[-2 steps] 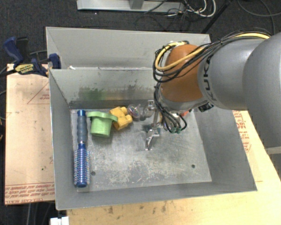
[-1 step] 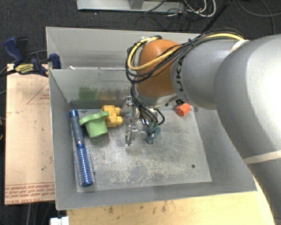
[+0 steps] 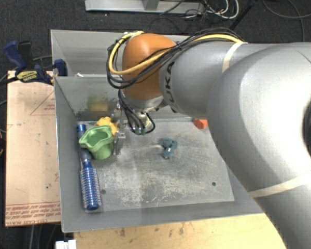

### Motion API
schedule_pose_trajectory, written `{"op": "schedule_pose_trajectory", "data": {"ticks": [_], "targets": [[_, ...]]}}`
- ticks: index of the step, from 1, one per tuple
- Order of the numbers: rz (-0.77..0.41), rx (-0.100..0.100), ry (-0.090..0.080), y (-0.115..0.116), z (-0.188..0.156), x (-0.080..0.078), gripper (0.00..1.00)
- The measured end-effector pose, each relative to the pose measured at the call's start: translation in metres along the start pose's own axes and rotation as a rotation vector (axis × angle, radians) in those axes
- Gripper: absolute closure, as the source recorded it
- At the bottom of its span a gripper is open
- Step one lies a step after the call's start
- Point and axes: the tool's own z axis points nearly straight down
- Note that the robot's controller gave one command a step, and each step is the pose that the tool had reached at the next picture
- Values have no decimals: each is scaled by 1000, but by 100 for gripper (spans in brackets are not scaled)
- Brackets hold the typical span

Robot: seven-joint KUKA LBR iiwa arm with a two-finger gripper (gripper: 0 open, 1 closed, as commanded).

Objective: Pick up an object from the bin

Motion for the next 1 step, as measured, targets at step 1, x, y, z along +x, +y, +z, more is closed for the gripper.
{"op": "schedule_pose_trajectory", "data": {"ticks": [1], "targets": [[15,6,-3,5,10,4,0]]}}
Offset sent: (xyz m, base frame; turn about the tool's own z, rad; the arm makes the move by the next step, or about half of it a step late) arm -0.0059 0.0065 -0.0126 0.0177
